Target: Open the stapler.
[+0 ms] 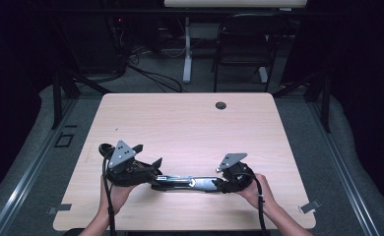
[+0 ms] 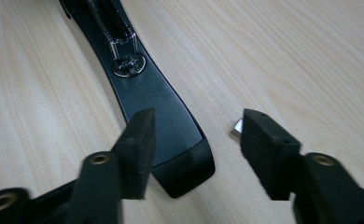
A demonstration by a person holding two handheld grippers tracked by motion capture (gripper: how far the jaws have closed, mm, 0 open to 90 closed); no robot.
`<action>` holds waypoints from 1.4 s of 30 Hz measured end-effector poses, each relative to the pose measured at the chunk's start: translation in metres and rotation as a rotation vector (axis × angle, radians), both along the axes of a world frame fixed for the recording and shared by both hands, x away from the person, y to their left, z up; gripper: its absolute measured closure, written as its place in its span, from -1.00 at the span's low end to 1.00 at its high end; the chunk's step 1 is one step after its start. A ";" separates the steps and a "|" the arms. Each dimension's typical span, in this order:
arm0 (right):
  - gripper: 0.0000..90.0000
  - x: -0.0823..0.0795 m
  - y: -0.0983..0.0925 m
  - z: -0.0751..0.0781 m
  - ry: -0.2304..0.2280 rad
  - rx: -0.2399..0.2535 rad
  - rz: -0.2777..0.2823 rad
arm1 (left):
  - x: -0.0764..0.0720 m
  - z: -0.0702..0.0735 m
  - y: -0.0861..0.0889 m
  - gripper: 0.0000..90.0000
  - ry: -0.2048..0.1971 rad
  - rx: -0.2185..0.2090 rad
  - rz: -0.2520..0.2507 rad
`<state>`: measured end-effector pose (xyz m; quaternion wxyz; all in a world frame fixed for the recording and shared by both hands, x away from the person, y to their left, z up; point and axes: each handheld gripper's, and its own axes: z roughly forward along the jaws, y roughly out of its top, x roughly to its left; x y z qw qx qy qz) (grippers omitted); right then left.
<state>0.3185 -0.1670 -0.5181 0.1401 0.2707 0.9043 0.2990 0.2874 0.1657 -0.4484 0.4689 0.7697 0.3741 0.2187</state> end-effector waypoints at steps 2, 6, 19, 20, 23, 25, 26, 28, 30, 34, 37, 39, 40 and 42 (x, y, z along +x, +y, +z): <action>-0.17 0.000 -0.001 0.001 0.004 -0.002 -0.002 | -0.001 -0.001 -0.003 -0.65 0.029 0.015 -0.031; -0.56 0.004 -0.008 0.003 0.040 -0.005 -0.046 | -0.008 -0.004 -0.010 -0.68 0.062 0.026 -0.105; -0.76 0.011 -0.027 0.010 0.048 0.039 -0.124 | -0.017 -0.014 -0.026 -0.90 0.122 0.083 -0.203; -0.76 0.012 -0.027 0.010 0.049 0.040 -0.124 | -0.018 -0.014 -0.027 -0.90 0.124 0.085 -0.207; -0.77 0.014 -0.029 0.009 0.057 0.038 -0.129 | -0.020 -0.017 -0.029 -0.92 0.132 0.094 -0.229; -0.77 0.015 -0.030 0.009 0.060 0.036 -0.134 | -0.021 -0.018 -0.029 -0.92 0.131 0.100 -0.229; -0.77 0.015 -0.031 0.009 0.061 0.037 -0.139 | -0.022 -0.019 -0.028 -0.92 0.136 0.098 -0.235; -0.77 0.016 -0.032 0.008 0.059 0.036 -0.142 | -0.022 -0.020 -0.027 -0.92 0.135 0.096 -0.233; -0.77 0.016 -0.033 0.008 0.062 0.032 -0.144 | -0.023 -0.020 -0.025 -0.92 0.143 0.096 -0.233; -0.76 0.017 -0.034 0.008 0.063 0.023 -0.149 | -0.027 -0.022 -0.022 -0.92 0.159 0.097 -0.239; -0.76 0.018 -0.035 0.008 0.065 0.020 -0.152 | -0.030 -0.025 -0.019 -0.92 0.176 0.100 -0.250; -0.76 0.020 -0.036 0.008 0.066 0.021 -0.162 | -0.031 -0.027 -0.017 -0.92 0.192 0.110 -0.259; -0.76 0.020 -0.037 0.008 0.071 0.018 -0.168 | -0.031 -0.028 -0.016 -0.93 0.203 0.110 -0.256; -0.76 0.022 -0.039 0.008 0.077 0.025 -0.178 | -0.032 -0.030 -0.013 -0.95 0.216 0.115 -0.257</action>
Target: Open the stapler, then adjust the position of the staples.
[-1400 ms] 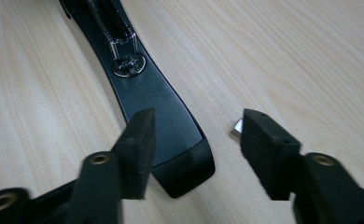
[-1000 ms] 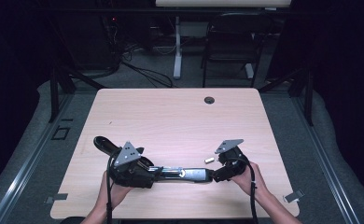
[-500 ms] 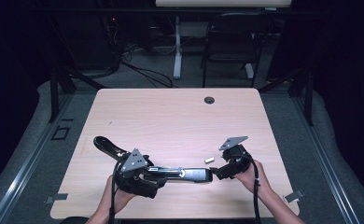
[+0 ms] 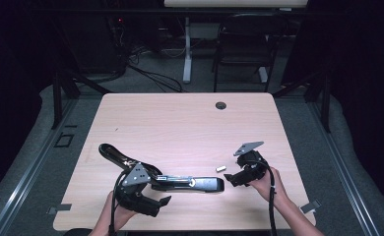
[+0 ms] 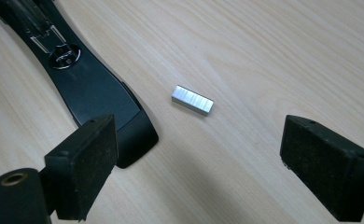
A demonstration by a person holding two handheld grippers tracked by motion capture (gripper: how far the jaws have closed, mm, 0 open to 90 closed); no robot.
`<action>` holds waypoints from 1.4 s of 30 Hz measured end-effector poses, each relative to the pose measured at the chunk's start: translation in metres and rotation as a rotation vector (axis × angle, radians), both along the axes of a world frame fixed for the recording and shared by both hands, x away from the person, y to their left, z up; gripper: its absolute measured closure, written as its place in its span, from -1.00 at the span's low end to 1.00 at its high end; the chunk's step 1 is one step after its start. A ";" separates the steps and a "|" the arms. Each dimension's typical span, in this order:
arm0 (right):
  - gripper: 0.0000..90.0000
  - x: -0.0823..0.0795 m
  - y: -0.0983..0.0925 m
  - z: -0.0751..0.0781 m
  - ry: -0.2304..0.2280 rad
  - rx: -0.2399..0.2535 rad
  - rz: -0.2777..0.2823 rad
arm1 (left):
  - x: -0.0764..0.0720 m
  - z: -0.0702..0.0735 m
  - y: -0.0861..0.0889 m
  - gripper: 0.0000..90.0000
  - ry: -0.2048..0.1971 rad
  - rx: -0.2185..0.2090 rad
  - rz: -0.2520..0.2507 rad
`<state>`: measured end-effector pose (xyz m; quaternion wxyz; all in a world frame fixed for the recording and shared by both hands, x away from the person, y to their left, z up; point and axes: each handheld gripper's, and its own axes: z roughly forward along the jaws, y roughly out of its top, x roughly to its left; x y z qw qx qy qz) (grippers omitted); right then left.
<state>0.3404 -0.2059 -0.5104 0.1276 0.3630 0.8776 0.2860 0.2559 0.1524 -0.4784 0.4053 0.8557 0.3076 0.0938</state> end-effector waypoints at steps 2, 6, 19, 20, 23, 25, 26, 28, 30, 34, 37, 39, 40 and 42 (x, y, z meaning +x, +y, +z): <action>-0.76 0.002 -0.002 0.000 -0.002 -0.001 -0.013 | -0.001 -0.001 0.002 -0.96 0.002 0.003 0.004; -0.75 0.007 -0.004 0.000 0.000 0.013 -0.038 | -0.002 -0.002 0.007 -0.97 0.002 0.001 0.018; -0.65 0.026 0.014 -0.015 0.039 -0.017 -0.009 | -0.002 -0.006 0.011 -0.99 0.029 0.005 0.033; -0.63 0.028 0.017 -0.017 0.047 -0.016 -0.009 | -0.002 -0.006 0.011 -0.99 0.030 0.004 0.032; -0.60 0.036 0.023 -0.023 0.071 -0.035 -0.008 | -0.001 -0.006 0.011 -0.99 0.037 0.013 0.027; -0.58 0.042 0.027 -0.028 0.081 -0.041 -0.021 | -0.001 -0.007 0.011 -0.99 0.038 0.014 0.021; -0.57 0.044 0.028 -0.029 0.088 -0.041 -0.031 | -0.001 -0.007 0.010 -0.99 0.037 0.011 0.023; -0.55 0.046 0.032 -0.032 0.096 -0.029 -0.059 | -0.001 -0.007 0.011 -0.99 0.038 0.014 0.019; -0.48 0.048 0.034 -0.033 0.116 -0.040 -0.081 | -0.001 -0.007 0.010 -0.99 0.038 0.011 0.020; -0.45 0.050 0.038 -0.038 0.121 -0.043 -0.107 | -0.001 -0.007 0.010 -0.99 0.035 0.016 0.017; -0.38 0.051 0.041 -0.042 0.135 -0.060 -0.124 | -0.001 -0.007 0.010 -0.99 0.034 0.021 0.016; -0.33 0.052 0.041 -0.044 0.148 -0.053 -0.138 | -0.001 -0.008 0.009 -0.99 0.037 0.027 0.013; -0.28 0.053 0.040 -0.044 0.155 -0.070 -0.141 | -0.001 -0.008 0.009 -0.99 0.039 0.028 0.013; -0.24 0.053 0.039 -0.046 0.157 -0.071 -0.146 | -0.001 -0.008 0.009 -0.99 0.039 0.032 0.010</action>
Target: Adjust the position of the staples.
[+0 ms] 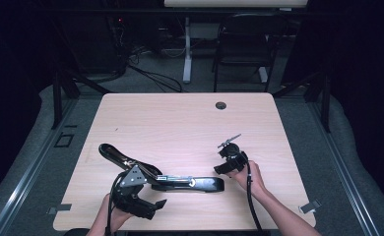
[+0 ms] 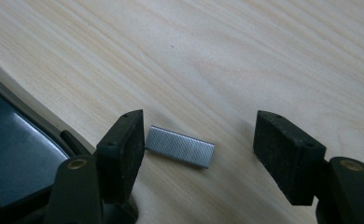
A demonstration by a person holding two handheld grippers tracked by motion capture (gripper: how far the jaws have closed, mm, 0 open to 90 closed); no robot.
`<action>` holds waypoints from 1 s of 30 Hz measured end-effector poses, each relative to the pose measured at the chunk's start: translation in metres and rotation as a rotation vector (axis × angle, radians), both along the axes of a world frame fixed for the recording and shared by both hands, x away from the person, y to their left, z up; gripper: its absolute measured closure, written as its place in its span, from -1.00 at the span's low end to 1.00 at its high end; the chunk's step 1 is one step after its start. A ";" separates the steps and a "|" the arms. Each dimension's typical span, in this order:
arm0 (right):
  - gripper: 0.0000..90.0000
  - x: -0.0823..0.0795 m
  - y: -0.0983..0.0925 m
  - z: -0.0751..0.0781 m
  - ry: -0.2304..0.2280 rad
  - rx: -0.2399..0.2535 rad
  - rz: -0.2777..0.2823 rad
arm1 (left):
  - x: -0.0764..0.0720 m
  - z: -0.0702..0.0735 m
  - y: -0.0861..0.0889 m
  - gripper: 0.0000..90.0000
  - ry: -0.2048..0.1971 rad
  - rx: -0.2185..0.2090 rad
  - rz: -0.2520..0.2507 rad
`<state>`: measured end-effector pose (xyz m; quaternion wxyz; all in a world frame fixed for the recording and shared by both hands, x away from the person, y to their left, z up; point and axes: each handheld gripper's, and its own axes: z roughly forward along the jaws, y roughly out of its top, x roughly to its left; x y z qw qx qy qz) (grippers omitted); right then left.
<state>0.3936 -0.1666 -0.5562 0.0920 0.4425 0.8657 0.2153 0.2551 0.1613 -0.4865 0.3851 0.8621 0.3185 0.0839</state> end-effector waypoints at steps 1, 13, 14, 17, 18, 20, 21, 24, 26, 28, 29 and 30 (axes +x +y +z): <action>-0.23 0.000 0.000 0.000 0.002 -0.004 -0.004 | 0.000 0.000 0.000 -0.99 -0.001 0.001 0.000; 0.23 0.002 -0.006 0.002 0.012 -0.020 0.000 | 0.000 0.000 0.000 -0.99 0.000 0.004 -0.004; 0.25 0.002 -0.006 0.001 0.011 -0.021 0.006 | 0.000 0.000 0.000 -0.99 0.000 0.001 -0.004; 0.27 0.001 -0.005 0.001 0.007 -0.018 0.009 | -0.001 0.001 0.001 -0.99 -0.005 -0.005 -0.003; 0.27 0.001 -0.005 0.001 0.008 -0.018 0.012 | -0.001 0.001 0.001 -0.99 -0.005 -0.005 -0.003; 0.27 0.001 -0.006 0.002 0.004 -0.020 0.019 | -0.001 0.001 0.001 -0.99 -0.003 -0.004 -0.003; 0.27 0.001 -0.006 0.003 0.004 -0.022 0.024 | -0.001 0.001 0.001 -0.99 -0.002 -0.002 -0.003; 0.27 0.001 -0.008 0.008 -0.011 -0.019 0.036 | -0.001 0.001 0.002 -0.99 0.000 -0.013 -0.003; 0.27 0.001 -0.010 0.011 -0.024 -0.006 0.033 | -0.001 0.002 0.002 -0.99 0.002 -0.016 -0.002; 0.27 0.001 -0.012 0.015 -0.030 -0.005 0.035 | -0.002 0.002 0.002 -0.99 0.004 -0.015 -0.011; 0.27 0.001 -0.013 0.016 -0.029 0.005 0.038 | -0.002 0.002 0.002 -0.99 0.002 -0.014 -0.010; 0.27 0.000 -0.015 0.019 -0.027 0.009 0.032 | -0.002 0.001 0.001 -0.99 0.002 -0.011 -0.009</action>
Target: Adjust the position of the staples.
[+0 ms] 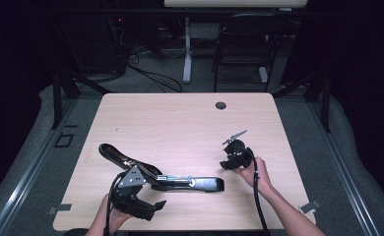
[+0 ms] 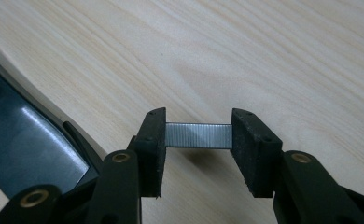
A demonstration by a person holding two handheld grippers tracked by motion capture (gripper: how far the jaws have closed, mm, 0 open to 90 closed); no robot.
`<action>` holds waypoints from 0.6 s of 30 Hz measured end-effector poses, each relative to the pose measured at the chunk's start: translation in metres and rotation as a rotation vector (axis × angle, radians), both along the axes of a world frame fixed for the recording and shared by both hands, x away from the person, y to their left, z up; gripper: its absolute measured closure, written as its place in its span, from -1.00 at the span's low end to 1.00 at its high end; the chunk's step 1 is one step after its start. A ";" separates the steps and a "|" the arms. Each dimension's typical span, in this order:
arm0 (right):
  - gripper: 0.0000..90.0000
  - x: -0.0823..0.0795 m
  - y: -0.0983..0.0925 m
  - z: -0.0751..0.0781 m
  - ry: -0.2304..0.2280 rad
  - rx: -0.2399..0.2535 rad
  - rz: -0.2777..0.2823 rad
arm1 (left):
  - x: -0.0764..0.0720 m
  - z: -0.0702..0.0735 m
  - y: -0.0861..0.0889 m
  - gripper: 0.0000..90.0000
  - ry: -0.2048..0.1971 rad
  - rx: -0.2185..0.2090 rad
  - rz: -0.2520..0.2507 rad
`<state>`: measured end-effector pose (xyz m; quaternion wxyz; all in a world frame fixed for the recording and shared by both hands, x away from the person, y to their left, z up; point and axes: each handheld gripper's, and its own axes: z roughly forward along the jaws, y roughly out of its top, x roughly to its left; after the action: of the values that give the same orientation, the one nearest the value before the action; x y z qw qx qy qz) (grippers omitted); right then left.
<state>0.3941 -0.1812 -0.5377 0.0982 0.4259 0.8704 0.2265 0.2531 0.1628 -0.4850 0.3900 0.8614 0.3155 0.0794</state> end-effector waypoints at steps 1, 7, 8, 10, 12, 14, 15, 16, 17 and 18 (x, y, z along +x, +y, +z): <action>0.27 0.000 -0.001 0.000 -0.005 0.027 -0.003 | 0.000 0.000 0.000 -0.99 0.002 0.002 -0.001; 0.27 -0.005 -0.006 0.009 -0.002 0.014 0.019 | -0.002 -0.002 0.007 -0.99 0.010 0.022 0.015; 0.27 -0.006 -0.007 0.010 -0.010 0.005 0.020 | -0.002 -0.002 0.008 -0.99 0.011 0.020 0.018; 0.27 -0.008 -0.008 0.012 -0.015 0.007 0.022 | -0.003 -0.003 0.011 -0.99 0.009 0.019 0.029; 0.27 -0.009 -0.010 0.014 -0.019 -0.005 0.033 | -0.003 -0.003 0.013 -0.99 0.014 0.020 0.033; 0.27 -0.012 -0.011 0.015 -0.028 -0.001 0.031 | -0.003 -0.004 0.015 -0.99 0.015 0.021 0.038; 0.27 -0.012 -0.012 0.016 -0.020 -0.007 0.037 | -0.004 -0.004 0.016 -0.99 0.016 0.021 0.039; 0.27 -0.014 -0.012 0.015 -0.030 0.000 0.026 | -0.004 -0.004 0.017 -1.00 0.016 0.022 0.042; 0.27 -0.014 -0.014 0.016 -0.022 -0.012 0.042 | -0.004 -0.004 0.018 -0.99 0.018 0.021 0.044; 0.27 -0.015 -0.014 0.016 -0.026 -0.002 0.033 | -0.004 -0.005 0.018 -1.00 0.020 0.019 0.048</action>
<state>0.3792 -0.1950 -0.5220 0.1064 0.4083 0.8762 0.2327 0.2490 0.1811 -0.4897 0.3765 0.8581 0.3391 0.0834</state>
